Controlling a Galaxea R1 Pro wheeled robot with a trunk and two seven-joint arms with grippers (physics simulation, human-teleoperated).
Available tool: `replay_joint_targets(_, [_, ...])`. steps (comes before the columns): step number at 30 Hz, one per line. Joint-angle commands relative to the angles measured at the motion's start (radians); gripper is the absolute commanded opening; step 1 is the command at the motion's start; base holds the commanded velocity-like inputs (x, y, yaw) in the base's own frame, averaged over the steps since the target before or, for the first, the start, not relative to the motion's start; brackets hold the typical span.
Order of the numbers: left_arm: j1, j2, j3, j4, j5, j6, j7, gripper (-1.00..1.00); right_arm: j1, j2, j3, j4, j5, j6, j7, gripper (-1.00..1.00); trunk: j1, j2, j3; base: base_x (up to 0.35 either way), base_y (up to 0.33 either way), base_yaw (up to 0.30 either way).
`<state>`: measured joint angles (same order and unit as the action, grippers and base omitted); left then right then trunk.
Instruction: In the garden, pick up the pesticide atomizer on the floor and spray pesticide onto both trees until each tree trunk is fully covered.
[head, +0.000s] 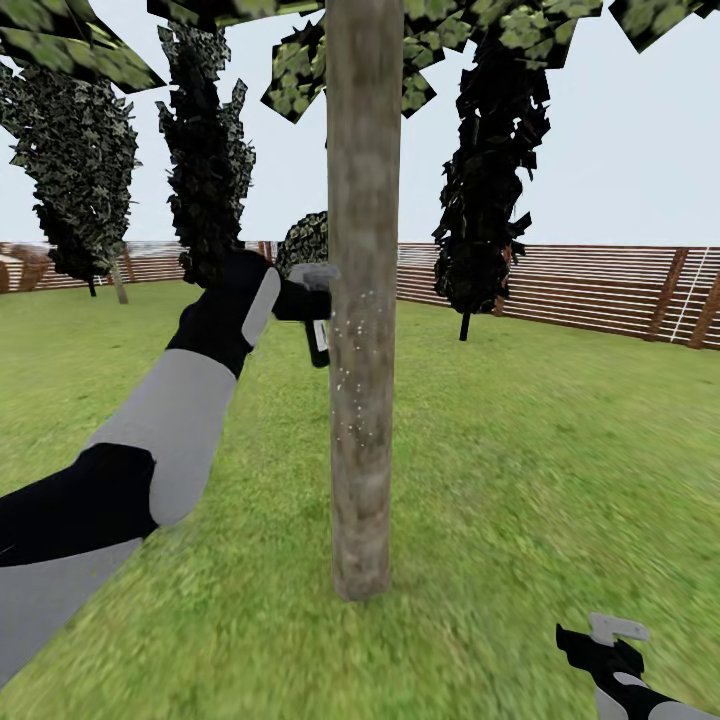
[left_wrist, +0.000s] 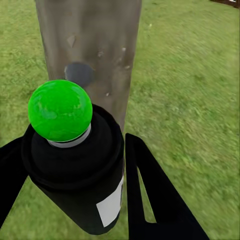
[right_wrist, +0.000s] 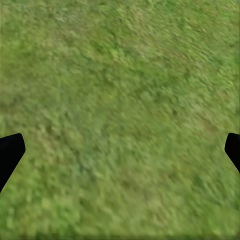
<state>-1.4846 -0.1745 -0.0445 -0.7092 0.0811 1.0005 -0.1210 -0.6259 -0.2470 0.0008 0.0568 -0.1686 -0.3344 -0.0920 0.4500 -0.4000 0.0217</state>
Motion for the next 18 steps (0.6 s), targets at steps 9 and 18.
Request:
replay_joint_targets(9, [-0.265, 0.0, 0.001, 0.214, 0.102, 0.01, 0.0, -1.0, 0.0, 0.0, 0.0, 0.0, 0.0, 0.0, 0.0, 1.0, 0.0, 0.0, 0.0, 0.0, 0.0, 0.0])
replay_joint_targets(18, [-0.453, 0.0, 0.002, 0.349, 0.176, 0.012, 0.0, -1.0, 0.0, 0.0, 0.001, 0.0, 0.0, 0.0, 0.0, 1.0, 0.0, 0.0, 0.0, 0.0, 0.0, 0.0])
